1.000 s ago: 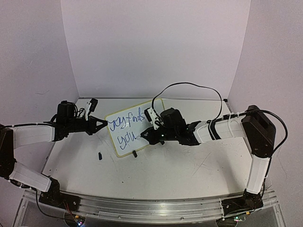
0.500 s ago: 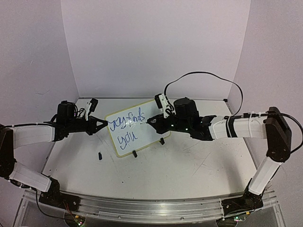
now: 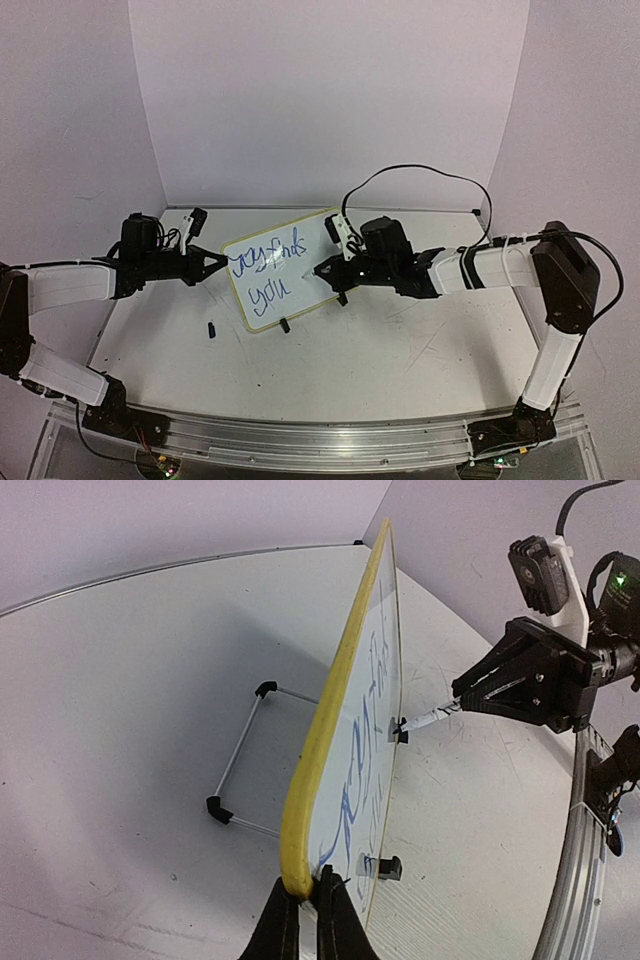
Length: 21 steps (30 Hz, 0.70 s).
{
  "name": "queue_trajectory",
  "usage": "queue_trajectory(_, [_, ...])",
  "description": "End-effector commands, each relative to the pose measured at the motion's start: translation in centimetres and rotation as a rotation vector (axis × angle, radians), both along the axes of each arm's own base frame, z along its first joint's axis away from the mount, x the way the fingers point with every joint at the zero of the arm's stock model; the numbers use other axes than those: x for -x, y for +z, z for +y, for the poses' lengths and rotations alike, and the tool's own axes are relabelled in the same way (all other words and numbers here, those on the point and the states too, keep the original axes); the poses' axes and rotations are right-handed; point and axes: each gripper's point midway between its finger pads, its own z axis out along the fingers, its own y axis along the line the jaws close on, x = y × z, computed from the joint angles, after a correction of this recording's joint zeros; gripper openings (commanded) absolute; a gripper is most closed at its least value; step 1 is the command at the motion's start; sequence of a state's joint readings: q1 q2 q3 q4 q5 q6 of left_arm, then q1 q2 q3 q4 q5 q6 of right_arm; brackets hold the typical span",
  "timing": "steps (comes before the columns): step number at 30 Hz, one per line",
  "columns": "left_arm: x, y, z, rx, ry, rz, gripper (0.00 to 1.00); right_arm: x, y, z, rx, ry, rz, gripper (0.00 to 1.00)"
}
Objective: Write a sentence on the whiteboard
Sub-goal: Write on the whiteboard with the whiteboard marker without the cap.
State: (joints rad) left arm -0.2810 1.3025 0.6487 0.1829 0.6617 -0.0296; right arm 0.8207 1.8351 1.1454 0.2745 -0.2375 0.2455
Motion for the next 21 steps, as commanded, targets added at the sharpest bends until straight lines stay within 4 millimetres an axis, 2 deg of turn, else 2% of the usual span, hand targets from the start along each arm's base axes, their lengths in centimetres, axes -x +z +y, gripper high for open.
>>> queue_trajectory(1, [-0.7,-0.5,0.3,-0.072,0.005,-0.04,0.0,-0.6,2.8,1.5,-0.054,0.025,-0.058,0.0])
queue_trajectory(7, [-0.6,-0.4,0.3,-0.072,0.005,-0.044,0.0,-1.1,3.2,2.0,-0.064,0.028,-0.063,0.0])
queue_trajectory(21, [-0.6,-0.3,0.2,-0.071,0.003,-0.046,0.0,-1.0,1.7,2.2,-0.054,0.028,-0.026,0.0])
